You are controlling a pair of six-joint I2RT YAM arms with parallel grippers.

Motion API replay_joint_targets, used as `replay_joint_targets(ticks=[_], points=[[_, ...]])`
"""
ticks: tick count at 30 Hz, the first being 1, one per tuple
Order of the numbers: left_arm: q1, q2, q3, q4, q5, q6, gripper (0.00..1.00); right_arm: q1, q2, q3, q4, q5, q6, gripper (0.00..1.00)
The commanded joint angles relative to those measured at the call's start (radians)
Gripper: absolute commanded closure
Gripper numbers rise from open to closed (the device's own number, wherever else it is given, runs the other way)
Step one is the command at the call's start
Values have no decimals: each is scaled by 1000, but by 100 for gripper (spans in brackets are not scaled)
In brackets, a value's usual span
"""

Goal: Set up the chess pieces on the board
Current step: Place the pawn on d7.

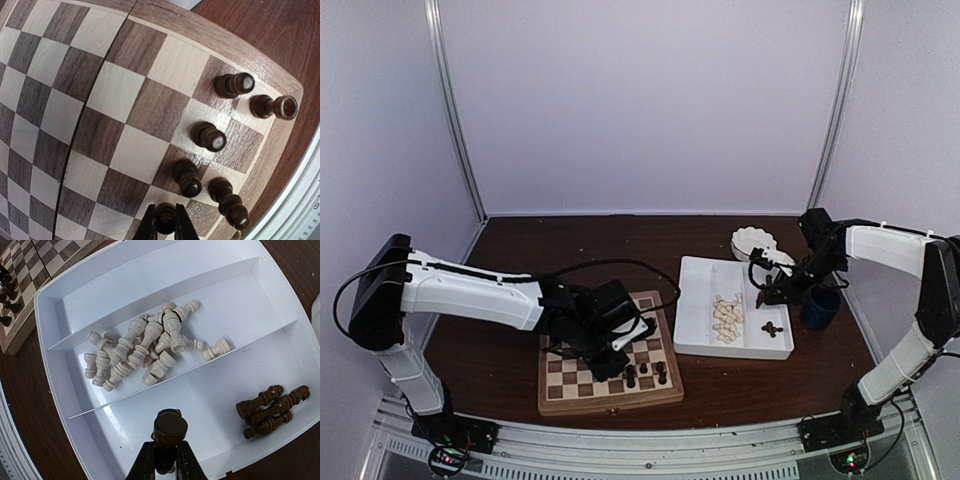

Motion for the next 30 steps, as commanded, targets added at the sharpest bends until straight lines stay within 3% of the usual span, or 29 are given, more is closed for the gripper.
replay_joint_targets(ticks=[1,8,22,30], points=[[-3,7,-26,31,4,-13,93,-5,-2,-10,-5,6,7,87],[-3,-4,-34,30,-2,-20,84,-5,-5,-10,-8,4,6,87],[-4,-47,-40,16,-22,-25,79,-5,-25,-10,-16,3,7,87],[-2,-167,50,-72,-110,40,66,-5,-41,10,-45,-21,13,88]])
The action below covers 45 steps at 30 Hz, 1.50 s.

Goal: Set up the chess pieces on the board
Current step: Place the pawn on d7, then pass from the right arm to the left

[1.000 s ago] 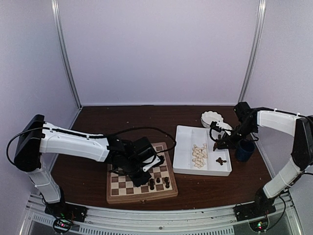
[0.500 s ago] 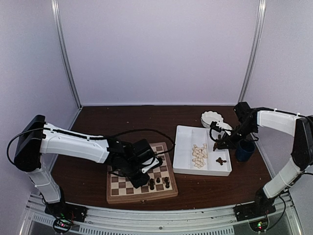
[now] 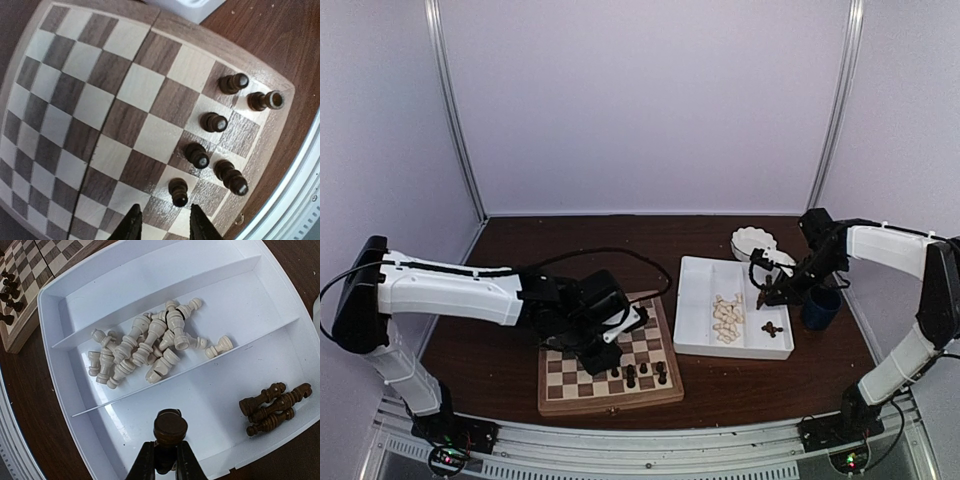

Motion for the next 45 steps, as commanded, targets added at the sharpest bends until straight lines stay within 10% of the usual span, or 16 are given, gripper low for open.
replay_joint_targets(ticks=[1,9,22,30,45], points=[[-2,-108,83,-43,-81,62,64,-6,-39,15,-37,-27,15,88],[12,-110,188,255,-56,117,51,-15,-85,98,-102,-165,81,88],[164,285,295,1148,415,-267,48,-26,-110,311,-177,-460,276,87],[258,660,395,1806,468,-1181,46,-26,-130,309,-211,-483,248,87],[227,787,493,1896,429,-1649,52,-26,-106,295,-178,-474,255,86]])
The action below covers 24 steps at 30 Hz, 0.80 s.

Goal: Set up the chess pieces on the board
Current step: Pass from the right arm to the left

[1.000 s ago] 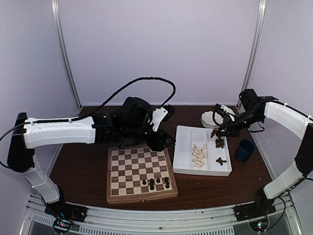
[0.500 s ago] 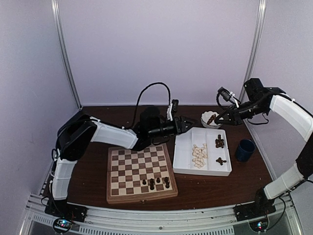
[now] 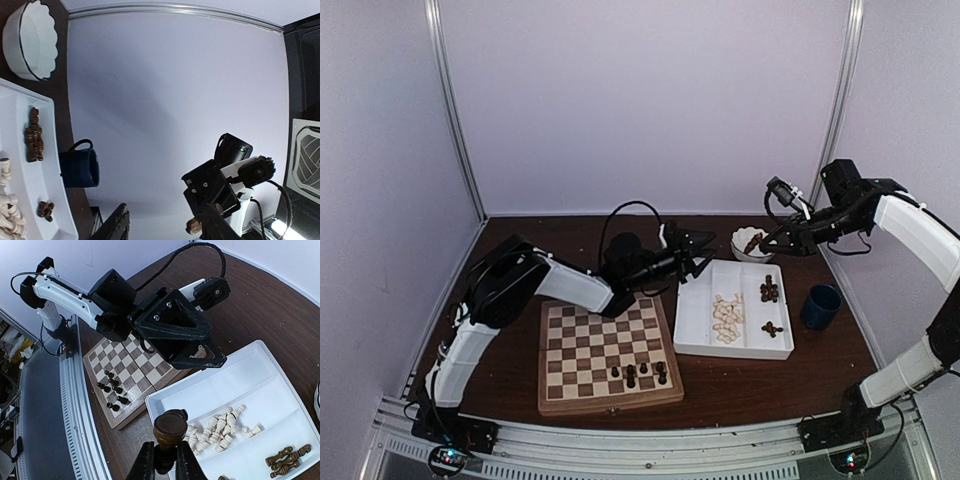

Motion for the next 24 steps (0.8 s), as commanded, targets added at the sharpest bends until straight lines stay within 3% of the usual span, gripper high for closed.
replay_joint_targets(ticks=[1,24], points=[[-30,48,81,107,-5,-173,52,-7,14,-1,9,-20,3,86],[-99,154,245,150,-72,-416,58,-5,61,9,49,-23,17,86]])
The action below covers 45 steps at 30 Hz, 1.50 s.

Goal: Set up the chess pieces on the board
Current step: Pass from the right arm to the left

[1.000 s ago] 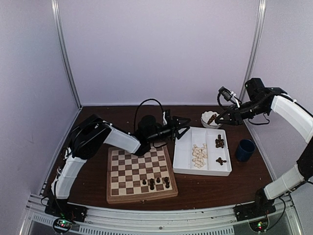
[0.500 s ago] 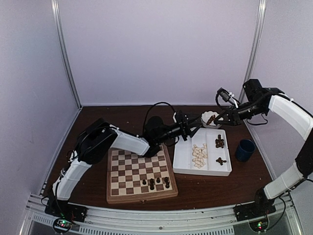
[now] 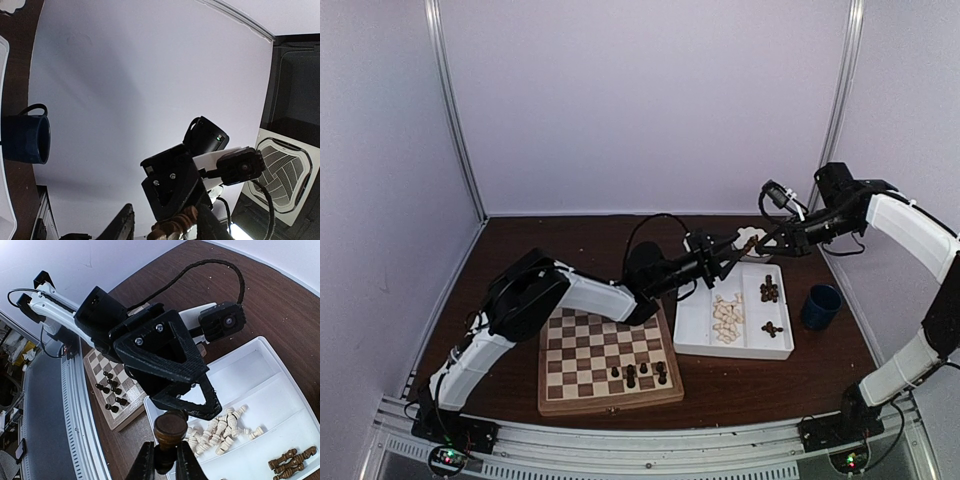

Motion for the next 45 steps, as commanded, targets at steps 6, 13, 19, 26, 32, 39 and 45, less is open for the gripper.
replay_joint_targets(ticks=[6,13,19,26,32,39,45], points=[[-15,23,18,86,-25,-136,59,-5,12,11,33,5,9,86],[-16,23,2,119,-51,-157,65,-5,17,-2,42,27,5,86],[-16,23,-4,134,-56,-173,68,-5,17,-21,55,49,2,86],[-16,19,-15,147,-70,-185,73,-5,18,-29,67,65,4,86],[-17,8,-37,147,-66,-177,73,-5,10,-41,92,92,19,86],[-16,0,-54,151,-64,-169,76,-5,6,-46,114,111,37,87],[-17,-2,-58,143,-58,-165,78,-5,7,-50,120,115,42,86]])
